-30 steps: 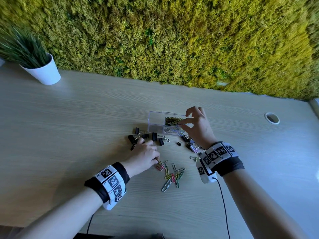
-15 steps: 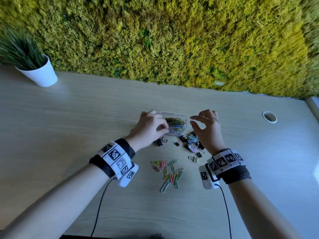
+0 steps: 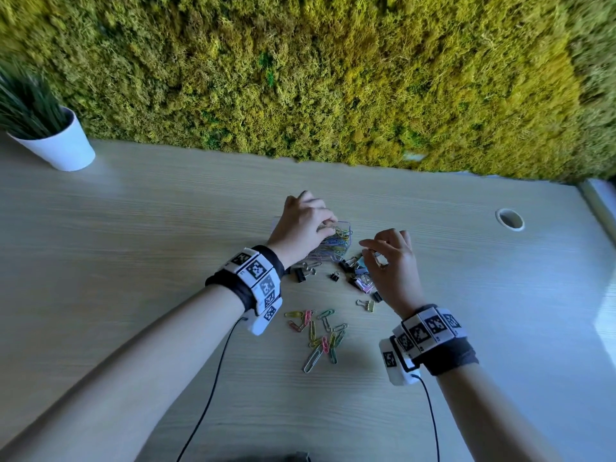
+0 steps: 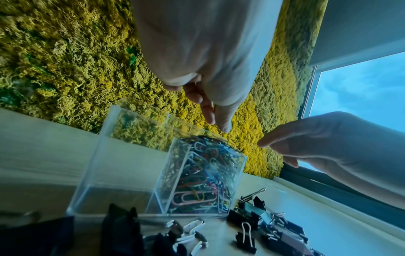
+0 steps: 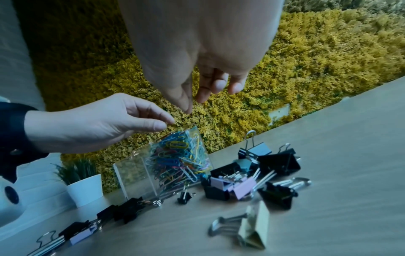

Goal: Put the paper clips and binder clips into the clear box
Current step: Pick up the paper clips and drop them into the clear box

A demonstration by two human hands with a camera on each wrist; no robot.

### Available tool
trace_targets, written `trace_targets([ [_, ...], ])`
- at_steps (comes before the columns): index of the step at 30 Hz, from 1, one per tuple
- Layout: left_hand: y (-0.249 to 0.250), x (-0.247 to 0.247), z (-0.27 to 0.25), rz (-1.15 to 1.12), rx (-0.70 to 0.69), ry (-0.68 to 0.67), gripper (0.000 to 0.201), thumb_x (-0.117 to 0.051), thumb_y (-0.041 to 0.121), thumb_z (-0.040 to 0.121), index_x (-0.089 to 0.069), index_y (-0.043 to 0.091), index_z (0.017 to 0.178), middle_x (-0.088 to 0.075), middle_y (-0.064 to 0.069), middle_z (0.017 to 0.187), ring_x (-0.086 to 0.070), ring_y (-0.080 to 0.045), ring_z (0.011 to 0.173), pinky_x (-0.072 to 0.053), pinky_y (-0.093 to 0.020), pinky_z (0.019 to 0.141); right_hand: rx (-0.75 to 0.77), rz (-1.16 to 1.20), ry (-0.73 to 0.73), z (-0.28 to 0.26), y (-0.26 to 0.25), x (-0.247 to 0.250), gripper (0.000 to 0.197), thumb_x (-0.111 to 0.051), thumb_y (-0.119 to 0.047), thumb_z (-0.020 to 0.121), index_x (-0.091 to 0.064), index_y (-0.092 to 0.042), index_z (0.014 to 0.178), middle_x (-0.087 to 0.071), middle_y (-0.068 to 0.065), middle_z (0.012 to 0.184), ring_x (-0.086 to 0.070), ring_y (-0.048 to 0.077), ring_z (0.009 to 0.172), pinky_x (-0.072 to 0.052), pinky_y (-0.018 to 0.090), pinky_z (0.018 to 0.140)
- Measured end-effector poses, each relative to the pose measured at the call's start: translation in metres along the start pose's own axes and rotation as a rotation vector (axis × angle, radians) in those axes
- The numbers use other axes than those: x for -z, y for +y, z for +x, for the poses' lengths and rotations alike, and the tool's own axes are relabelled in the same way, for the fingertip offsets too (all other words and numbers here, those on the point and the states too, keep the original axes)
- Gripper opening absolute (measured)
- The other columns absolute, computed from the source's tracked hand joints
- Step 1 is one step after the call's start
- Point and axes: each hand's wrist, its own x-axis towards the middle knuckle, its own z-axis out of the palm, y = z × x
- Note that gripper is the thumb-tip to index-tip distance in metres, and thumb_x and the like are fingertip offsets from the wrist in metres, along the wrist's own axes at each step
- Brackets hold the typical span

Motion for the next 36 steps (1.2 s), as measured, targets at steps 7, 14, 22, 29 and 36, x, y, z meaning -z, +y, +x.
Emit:
trace_targets([
  [7, -0.015, 0.018, -0.055, 0.043, -0.012, 0.142, 0.02, -0.07, 0.034, 0.075, -0.069, 0.018, 0.088, -0.06, 0.006, 0.08, -0.047, -0.018, 0.084, -0.033, -0.034, 0.073, 0.134, -0.07, -0.18, -0.017, -0.032, -0.019, 0.019, -0.058, -0.001, 0.075, -0.071, -0.01, 0.086, -0.059, 0.005, 0.08, -0.049, 0.022, 0.077, -0.046, 0.032, 0.061],
  [14, -0.027, 0.008, -0.12, 0.087, 0.1, -0.047, 0.018, -0.078, 0.035, 0.07, -0.069, 0.024, 0.081, -0.059, 0.012, 0.076, -0.048, -0.016, 0.084, -0.037, -0.038, 0.073, -0.049, -0.157, -0.363, -0.022, -0.026, -0.034, 0.018, -0.067, -0.007, 0.074, -0.072, -0.015, 0.088, -0.065, 0.004, 0.084, -0.053, 0.024, 0.082, -0.048, 0.031, 0.063],
  [22, -0.019, -0.005, -0.134, 0.219, 0.115, -0.42, 0.048, -0.071, 0.058, 0.067, -0.065, 0.029, 0.104, -0.062, 0.013, 0.1, -0.043, -0.015, 0.1, -0.026, -0.034, 0.082, -0.057, -0.283, -0.584, -0.025, -0.037, -0.046, 0.028, -0.071, -0.048, 0.072, -0.071, -0.023, 0.084, -0.065, -0.003, 0.085, -0.045, 0.021, 0.095, -0.038, 0.035, 0.079],
  [29, -0.01, -0.007, -0.125, 0.235, 0.109, -0.422, 0.032, -0.069, 0.046, 0.076, -0.067, 0.025, 0.099, -0.063, 0.01, 0.1, -0.042, -0.016, 0.104, -0.025, -0.035, 0.086, -0.044, -0.342, -0.65, -0.028, -0.049, -0.052, 0.006, -0.064, -0.021, 0.082, -0.07, -0.02, 0.084, -0.07, -0.003, 0.089, -0.042, 0.021, 0.103, -0.033, 0.036, 0.078],
  [36, -0.007, -0.013, -0.122, 0.241, 0.097, -0.444, 0.014, -0.066, 0.034, 0.082, -0.067, 0.023, 0.091, -0.062, 0.008, 0.096, -0.041, -0.017, 0.1, -0.024, -0.036, 0.082, -0.022, -0.416, -0.772, -0.031, -0.053, -0.046, 0.009, -0.057, -0.018, 0.087, -0.062, -0.016, 0.095, -0.064, 0.001, 0.105, -0.038, 0.024, 0.113, -0.035, 0.04, 0.087],
])
